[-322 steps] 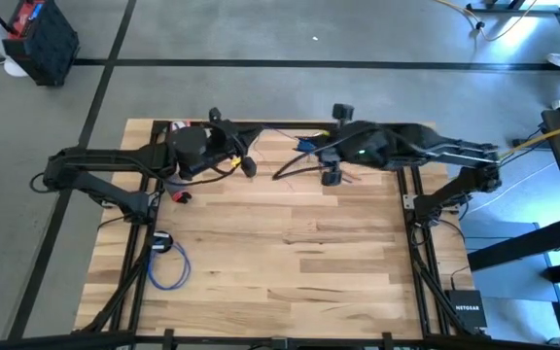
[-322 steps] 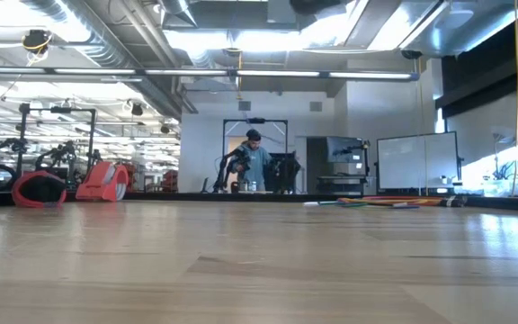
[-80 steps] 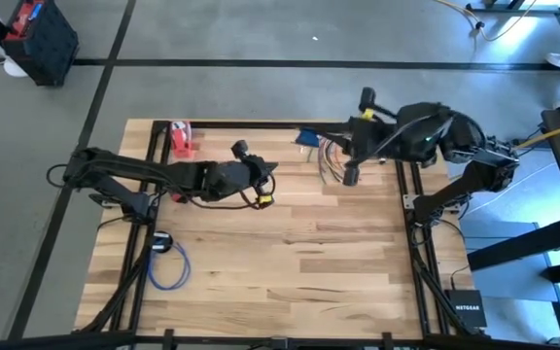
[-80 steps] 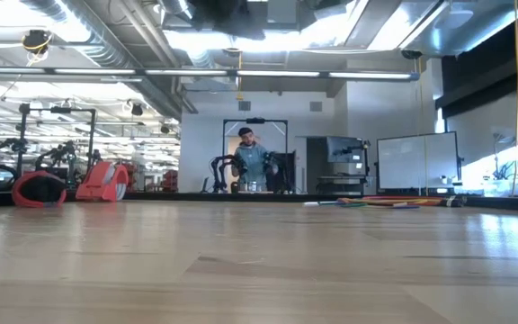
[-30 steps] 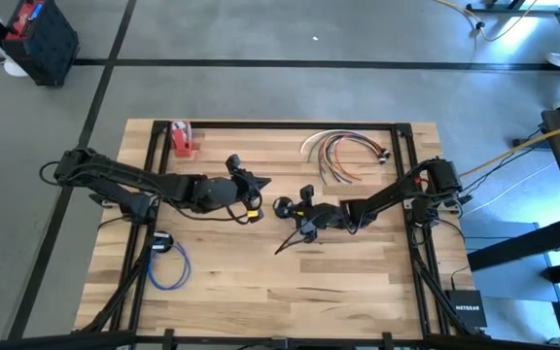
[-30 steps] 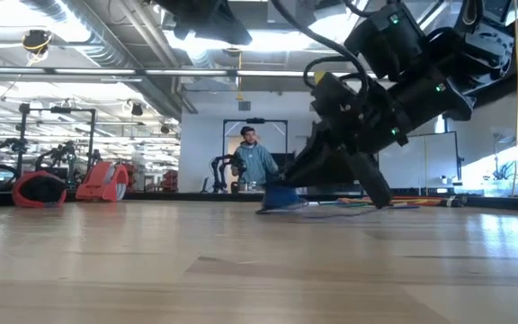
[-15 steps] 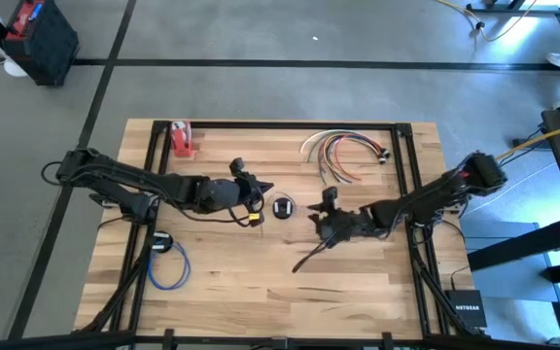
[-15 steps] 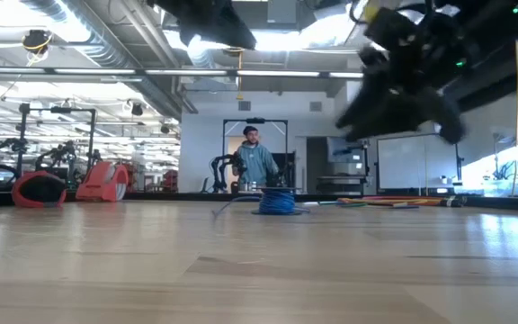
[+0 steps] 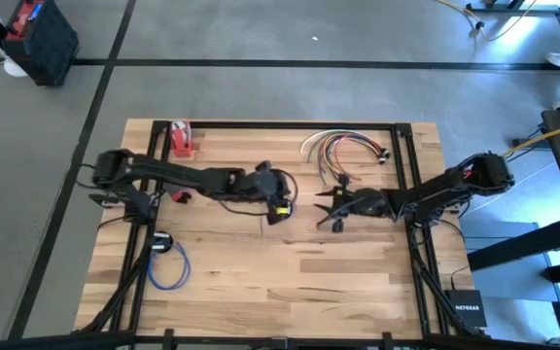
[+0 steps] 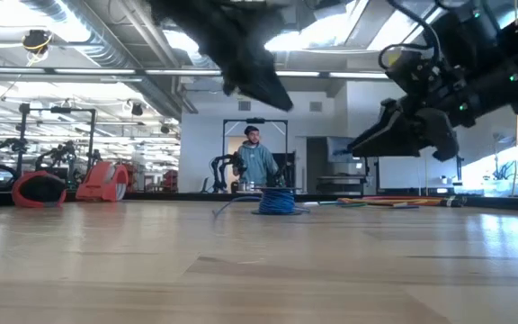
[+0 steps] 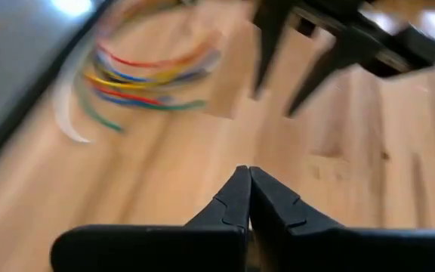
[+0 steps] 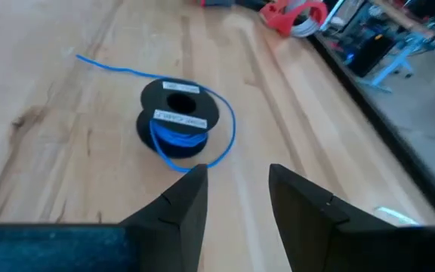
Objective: Coil cords
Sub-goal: Uncoil the blue cable wire from the spool
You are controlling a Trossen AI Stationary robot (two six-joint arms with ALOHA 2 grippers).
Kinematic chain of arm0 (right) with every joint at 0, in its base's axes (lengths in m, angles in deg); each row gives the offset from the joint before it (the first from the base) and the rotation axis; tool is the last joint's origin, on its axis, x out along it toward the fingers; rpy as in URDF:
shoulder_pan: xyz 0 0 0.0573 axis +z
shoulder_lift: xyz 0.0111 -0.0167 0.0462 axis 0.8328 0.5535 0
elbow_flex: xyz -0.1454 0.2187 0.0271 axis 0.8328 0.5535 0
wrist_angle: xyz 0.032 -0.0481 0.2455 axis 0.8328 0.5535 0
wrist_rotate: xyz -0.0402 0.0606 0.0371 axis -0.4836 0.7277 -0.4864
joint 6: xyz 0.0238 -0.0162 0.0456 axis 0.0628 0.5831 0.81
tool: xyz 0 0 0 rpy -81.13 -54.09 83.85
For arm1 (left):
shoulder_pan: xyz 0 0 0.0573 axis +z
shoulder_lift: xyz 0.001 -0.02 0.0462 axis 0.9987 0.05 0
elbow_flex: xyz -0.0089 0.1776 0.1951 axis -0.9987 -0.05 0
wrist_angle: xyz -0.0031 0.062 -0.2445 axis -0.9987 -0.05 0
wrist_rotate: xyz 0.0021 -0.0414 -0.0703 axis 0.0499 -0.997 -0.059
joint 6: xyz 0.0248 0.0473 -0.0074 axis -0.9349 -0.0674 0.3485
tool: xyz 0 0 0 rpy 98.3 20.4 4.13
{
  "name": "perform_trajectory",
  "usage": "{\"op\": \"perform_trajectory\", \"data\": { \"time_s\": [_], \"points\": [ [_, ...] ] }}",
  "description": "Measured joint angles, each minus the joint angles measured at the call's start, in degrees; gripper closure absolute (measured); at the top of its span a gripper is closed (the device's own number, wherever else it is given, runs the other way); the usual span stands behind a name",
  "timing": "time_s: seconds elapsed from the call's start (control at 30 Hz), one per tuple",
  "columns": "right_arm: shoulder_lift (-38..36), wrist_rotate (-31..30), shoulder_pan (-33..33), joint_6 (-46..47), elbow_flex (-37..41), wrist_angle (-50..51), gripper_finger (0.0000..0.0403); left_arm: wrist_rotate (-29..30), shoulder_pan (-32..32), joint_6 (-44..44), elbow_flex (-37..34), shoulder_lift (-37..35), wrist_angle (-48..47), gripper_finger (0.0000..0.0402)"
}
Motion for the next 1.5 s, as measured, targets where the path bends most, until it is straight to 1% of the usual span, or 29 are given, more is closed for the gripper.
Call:
{"op": "perform_trajectory", "data": {
  "time_s": [0.1,0.17,0.27,0.43,0.53,0.6,0.7,0.8,1.07,1.5],
  "points": [
    [0.0,3.4,-2.0,1.3,0.4,0.1,0.0256,-6.0,0.9,0.0,3.6,4.4,-3.2,0.0401],
    [0.0,4.6,-2.5,1.4,0.4,0.5,0.0256,-8.1,1.2,0.0,5.8,7.2,-6.6,0.0401],
    [0.0,4.6,-2.4,1.2,0.4,0.6,0.0256,-8.4,1.7,0.0,8.6,10.2,-12.3,0.0401],
    [0.0,4.6,-2.4,1.1,0.4,0.6,0.0256,-8.4,2.9,0.7,9.6,11.7,-14.1,0.0401],
    [0.0,4.6,-2.4,1.1,0.4,0.6,0.0256,-9.6,3.4,0.6,9.7,12.4,-14.8,0.0401],
    [0.1,4.6,-2.4,1.1,0.4,0.6,0.0256,-10.2,3.5,0.7,9.7,13.1,-17.0,0.0401],
    [0.4,4.5,-2.3,1.1,0.4,0.8,0.0256,-12.1,3.7,1.0,9.6,13.7,-17.9,0.0401],
    [1.0,4.5,-2.3,1.1,0.4,0.6,0.0256,-14.5,3.7,0.4,9.7,14.3,-16.1,0.0401],
    [1.9,4.5,-2.3,0.9,0.2,0.3,0.0256,-15.2,5.7,0.7,9.8,18.0,-16.0,0.0401],
    [2.8,4.5,-2.3,0.9,0.1,0.4,0.0256,-14.8,6.7,1.9,9.7,18.0,-15.7,0.0401]
  ]
}}
